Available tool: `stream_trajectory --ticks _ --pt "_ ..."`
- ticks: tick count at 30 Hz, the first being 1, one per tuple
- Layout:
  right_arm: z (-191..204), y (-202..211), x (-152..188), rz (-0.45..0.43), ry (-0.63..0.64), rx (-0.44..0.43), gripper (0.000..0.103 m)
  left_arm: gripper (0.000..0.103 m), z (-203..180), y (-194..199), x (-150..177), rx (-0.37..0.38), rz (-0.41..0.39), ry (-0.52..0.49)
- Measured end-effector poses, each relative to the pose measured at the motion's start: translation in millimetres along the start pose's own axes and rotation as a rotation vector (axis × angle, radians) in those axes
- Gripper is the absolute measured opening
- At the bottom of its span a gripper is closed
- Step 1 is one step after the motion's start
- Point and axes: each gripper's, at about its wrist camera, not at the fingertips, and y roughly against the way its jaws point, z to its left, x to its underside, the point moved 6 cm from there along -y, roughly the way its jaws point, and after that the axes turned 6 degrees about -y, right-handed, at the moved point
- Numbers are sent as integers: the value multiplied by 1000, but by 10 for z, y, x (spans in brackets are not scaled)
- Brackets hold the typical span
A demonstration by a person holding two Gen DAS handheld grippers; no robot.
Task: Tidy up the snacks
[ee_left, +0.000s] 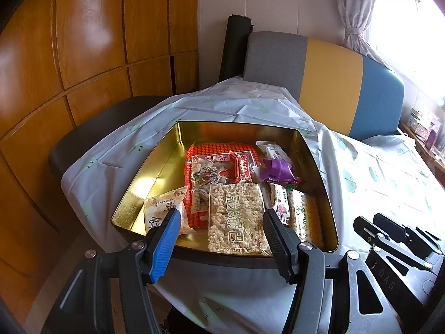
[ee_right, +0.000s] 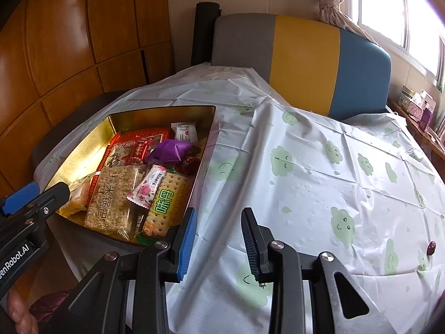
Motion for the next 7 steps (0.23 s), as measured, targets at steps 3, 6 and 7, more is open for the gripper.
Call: stream_trajectory --ticks 3,6,7 --pt "-18 -11 5 2 -5 3 33 62 -13 -1 -1 -5 -2 -5" --pt "-53 -25 20 8 -11 6 33 62 -28 -12 6 -3 -1 -9" --pt "-76 -31 23 11 -13 7 33 62 -27 -25 11 0 4 -11"
